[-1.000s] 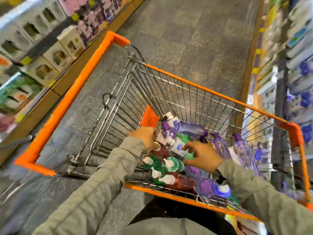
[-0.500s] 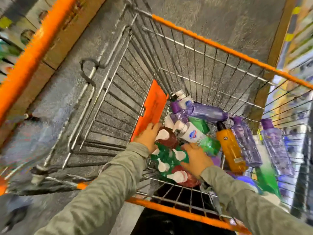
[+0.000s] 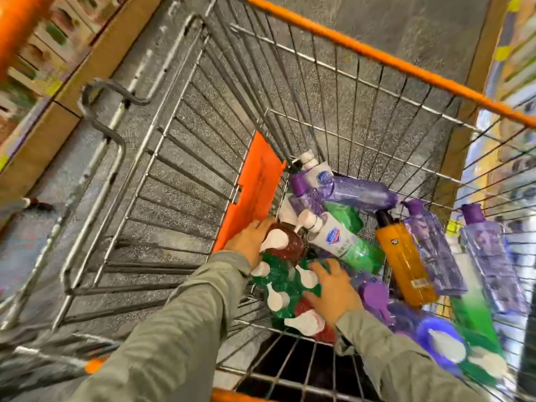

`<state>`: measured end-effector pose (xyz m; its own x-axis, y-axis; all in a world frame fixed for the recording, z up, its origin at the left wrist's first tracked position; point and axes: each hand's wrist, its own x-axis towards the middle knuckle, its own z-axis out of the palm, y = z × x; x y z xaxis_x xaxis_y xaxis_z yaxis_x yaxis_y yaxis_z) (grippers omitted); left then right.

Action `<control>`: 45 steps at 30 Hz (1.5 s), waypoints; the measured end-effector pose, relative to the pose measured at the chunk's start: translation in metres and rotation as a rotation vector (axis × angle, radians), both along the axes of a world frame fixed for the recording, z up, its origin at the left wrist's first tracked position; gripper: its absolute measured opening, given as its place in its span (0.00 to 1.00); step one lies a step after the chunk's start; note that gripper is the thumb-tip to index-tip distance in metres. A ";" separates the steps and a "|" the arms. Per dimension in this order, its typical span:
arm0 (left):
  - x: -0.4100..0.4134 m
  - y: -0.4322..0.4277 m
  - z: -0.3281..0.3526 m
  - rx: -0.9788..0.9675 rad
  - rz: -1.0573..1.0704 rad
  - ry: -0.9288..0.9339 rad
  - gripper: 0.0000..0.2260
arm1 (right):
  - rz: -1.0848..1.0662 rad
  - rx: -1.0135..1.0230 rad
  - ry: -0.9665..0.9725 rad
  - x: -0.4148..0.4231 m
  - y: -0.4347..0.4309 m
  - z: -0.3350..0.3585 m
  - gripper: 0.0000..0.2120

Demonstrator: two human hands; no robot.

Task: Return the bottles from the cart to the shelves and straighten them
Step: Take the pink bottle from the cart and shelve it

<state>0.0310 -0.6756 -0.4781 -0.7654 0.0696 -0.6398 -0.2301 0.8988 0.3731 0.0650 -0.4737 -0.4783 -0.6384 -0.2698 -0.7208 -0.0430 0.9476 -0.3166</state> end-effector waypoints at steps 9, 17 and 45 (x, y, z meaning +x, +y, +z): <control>0.000 -0.004 -0.023 0.033 0.041 0.117 0.35 | -0.036 -0.030 -0.010 -0.001 -0.005 -0.015 0.24; -0.003 -0.002 -0.020 0.065 0.057 0.052 0.35 | -0.026 0.024 -0.005 -0.006 -0.003 -0.013 0.22; -0.002 0.011 -0.040 0.236 0.058 0.070 0.37 | -0.071 0.019 -0.030 -0.023 0.003 -0.016 0.27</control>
